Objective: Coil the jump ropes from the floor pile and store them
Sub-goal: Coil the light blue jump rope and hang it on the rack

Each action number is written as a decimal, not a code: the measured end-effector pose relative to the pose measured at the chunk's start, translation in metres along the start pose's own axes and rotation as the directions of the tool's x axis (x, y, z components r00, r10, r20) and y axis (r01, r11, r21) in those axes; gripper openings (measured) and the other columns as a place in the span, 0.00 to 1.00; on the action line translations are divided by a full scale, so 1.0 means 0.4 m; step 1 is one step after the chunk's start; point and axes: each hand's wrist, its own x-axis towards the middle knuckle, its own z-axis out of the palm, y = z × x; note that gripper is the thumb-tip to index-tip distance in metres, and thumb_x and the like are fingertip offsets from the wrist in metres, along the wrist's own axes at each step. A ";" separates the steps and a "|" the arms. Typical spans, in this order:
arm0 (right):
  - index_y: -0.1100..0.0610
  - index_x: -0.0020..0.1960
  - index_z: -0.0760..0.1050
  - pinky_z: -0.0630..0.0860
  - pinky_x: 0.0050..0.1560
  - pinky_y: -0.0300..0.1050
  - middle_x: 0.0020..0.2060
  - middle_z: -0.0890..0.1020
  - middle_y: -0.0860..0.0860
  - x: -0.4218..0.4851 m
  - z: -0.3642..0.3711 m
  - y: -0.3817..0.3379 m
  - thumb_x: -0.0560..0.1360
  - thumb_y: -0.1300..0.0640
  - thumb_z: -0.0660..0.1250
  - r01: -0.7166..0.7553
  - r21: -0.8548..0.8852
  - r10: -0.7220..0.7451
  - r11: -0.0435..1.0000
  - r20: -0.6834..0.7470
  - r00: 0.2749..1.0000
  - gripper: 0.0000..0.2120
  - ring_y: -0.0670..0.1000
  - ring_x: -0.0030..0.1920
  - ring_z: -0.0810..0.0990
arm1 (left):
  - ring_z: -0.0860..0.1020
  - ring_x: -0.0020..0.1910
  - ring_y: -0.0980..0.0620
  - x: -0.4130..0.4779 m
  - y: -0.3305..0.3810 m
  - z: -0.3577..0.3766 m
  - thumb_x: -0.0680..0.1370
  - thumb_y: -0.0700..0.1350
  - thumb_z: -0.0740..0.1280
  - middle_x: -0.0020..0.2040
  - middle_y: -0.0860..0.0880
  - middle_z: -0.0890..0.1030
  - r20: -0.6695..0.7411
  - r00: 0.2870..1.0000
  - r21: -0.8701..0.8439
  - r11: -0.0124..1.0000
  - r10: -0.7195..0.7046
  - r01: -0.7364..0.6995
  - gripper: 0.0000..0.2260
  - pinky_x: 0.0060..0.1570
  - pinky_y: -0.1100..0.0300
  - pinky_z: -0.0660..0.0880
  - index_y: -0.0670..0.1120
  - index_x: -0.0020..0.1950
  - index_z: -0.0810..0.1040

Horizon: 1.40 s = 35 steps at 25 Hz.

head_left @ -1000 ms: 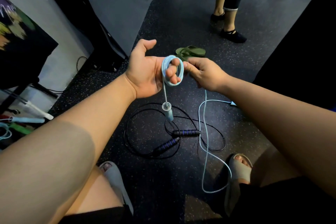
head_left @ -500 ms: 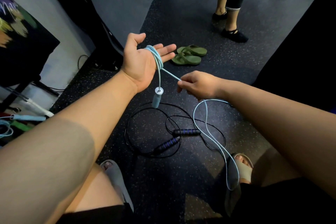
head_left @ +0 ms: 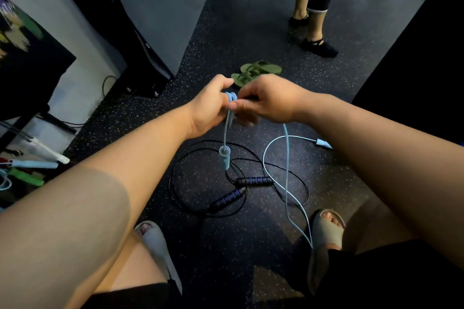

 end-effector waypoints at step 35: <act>0.53 0.40 0.80 0.63 0.28 0.33 0.26 0.75 0.47 0.000 0.008 -0.007 0.80 0.49 0.63 -0.069 -0.079 0.069 0.994 -0.013 0.998 0.14 0.41 0.27 0.73 | 0.80 0.52 0.38 0.020 -0.008 -0.041 0.81 0.59 0.45 0.55 0.29 0.80 -0.157 0.987 0.066 0.997 -0.024 0.034 0.36 0.55 0.53 0.76 0.28 0.63 0.73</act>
